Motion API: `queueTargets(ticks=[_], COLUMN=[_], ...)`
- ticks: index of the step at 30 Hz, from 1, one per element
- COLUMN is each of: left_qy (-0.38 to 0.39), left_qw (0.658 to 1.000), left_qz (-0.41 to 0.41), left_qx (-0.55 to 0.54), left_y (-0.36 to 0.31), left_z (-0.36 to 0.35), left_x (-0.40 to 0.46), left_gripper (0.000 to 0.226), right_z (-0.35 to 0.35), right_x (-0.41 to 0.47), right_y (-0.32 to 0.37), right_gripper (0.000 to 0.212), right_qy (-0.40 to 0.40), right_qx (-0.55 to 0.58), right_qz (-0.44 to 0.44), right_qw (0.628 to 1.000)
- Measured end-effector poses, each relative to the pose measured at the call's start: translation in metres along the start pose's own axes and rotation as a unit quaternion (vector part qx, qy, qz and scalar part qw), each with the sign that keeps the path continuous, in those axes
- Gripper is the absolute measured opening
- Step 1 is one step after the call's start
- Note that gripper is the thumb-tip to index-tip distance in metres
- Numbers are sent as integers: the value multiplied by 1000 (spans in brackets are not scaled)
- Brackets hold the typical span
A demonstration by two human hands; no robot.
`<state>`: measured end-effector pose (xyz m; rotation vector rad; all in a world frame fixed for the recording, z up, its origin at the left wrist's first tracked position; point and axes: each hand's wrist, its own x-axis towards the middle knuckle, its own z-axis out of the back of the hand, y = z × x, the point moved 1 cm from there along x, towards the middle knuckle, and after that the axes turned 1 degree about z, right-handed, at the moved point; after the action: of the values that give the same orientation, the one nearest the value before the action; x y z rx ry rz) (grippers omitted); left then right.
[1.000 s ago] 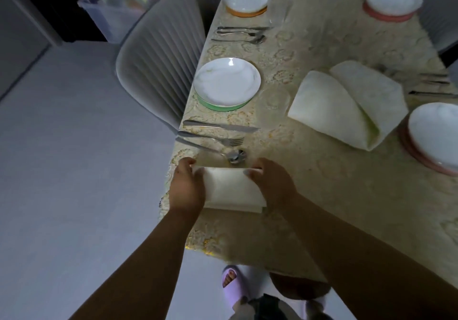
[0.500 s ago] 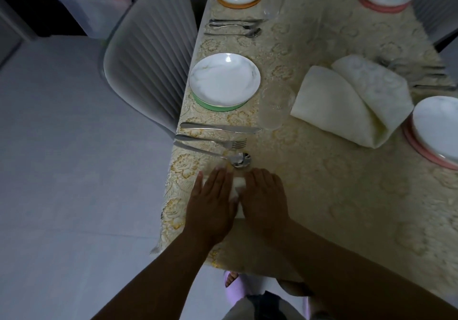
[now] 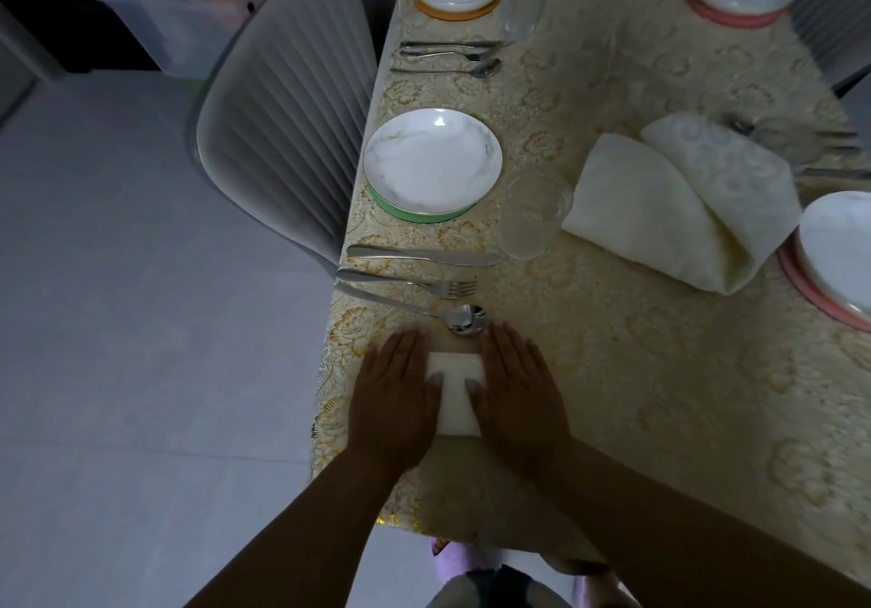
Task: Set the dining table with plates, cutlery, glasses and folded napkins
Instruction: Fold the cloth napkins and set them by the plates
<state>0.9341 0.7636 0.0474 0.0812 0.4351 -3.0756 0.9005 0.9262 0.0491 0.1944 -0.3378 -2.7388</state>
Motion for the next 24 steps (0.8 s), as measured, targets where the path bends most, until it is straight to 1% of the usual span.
queueTargets(ticks=[5,7,10,14,21,24], left_qy=[12,18,16,7,-5,-19], left_qw=[1000,999,997,993,991,992], left_qz=[13,16,13,20,25,29], left_qx=[13,29,68,114,130,125], left_y=[-4,-7,-14,-26,-47,-59], left_z=[5,9,17,32,51,55], left_x=[1,2,1,-1,-4,0], left_gripper=[67,71,68,73,77,71], right_z=[5,9,15,24,39,48], right_x=[0,0,1,1,-2,-3], right_y=[2,2,2,3,-5,-14], right_gripper=[78,74,61,59,56,55], right_qy=[3,-3,-30,-60,-124,-145], right_qx=[-8,-7,0,16,35,52], right_qz=[-14,-14,0,15,39,33], right_qw=[1000,1000,1000,998,991,987])
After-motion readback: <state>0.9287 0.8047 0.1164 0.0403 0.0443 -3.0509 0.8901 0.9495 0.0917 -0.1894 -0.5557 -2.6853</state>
